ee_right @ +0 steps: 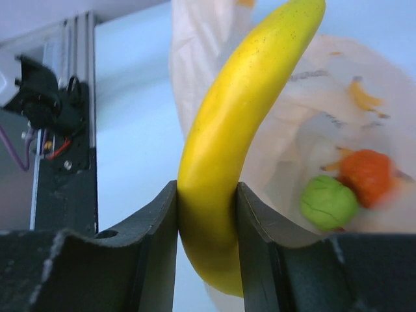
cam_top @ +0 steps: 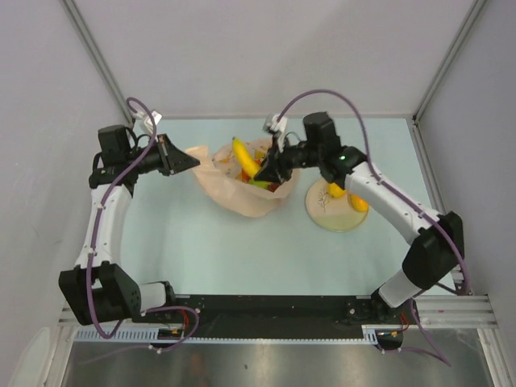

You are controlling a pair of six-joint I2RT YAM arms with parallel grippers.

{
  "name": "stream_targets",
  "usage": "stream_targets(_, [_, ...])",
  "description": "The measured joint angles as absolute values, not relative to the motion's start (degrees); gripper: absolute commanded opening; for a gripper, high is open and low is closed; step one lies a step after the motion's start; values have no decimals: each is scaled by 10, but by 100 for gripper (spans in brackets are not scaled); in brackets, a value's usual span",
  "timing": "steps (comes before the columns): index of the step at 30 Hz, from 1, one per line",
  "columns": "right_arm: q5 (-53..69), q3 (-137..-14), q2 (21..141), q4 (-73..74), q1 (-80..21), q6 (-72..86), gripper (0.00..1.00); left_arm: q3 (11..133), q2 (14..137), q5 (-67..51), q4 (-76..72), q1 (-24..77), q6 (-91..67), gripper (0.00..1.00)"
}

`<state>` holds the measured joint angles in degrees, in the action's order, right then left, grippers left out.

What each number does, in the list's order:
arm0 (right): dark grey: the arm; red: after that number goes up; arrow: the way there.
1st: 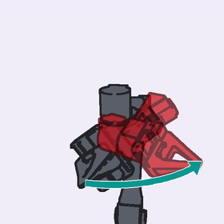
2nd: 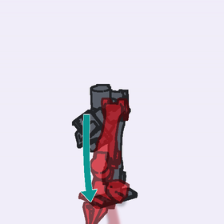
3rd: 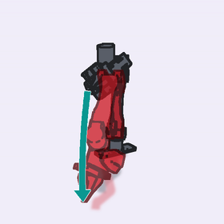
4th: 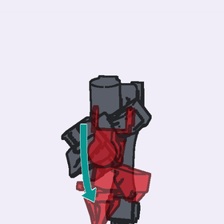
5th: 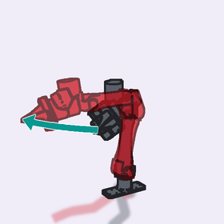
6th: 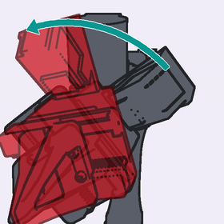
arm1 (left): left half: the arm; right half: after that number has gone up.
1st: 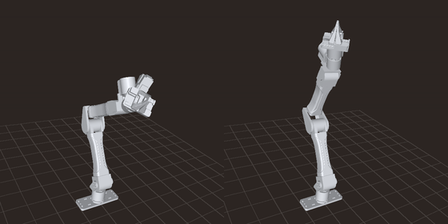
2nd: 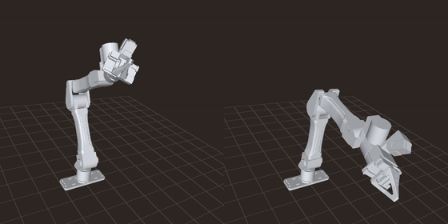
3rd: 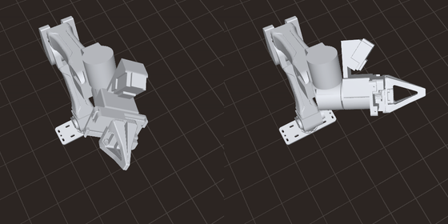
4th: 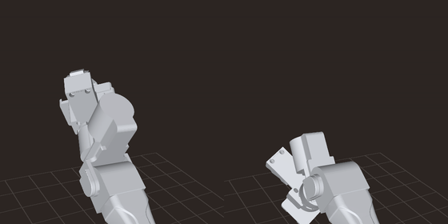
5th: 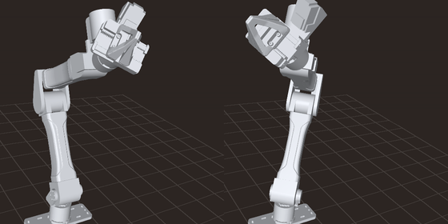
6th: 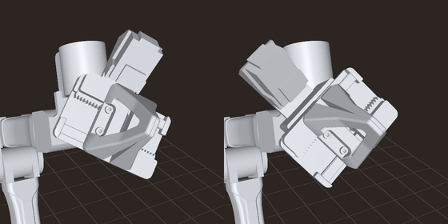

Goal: Take the fake fruits out of the plastic bag
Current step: Take out the fake fruit from the plastic bag, then adjust the plastic bag at the center of the board.

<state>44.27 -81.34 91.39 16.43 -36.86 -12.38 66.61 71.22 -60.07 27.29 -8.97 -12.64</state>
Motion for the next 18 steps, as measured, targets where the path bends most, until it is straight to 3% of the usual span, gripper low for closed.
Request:
stream_targets(10, [370, -834, 760, 197, -122, 11, 23, 693, 743, -593, 257, -83, -135, 0])
stream_targets(18, [384, -748, 817, 256, -117, 96, 24, 697, 746, -588, 259, -82, -135, 0])
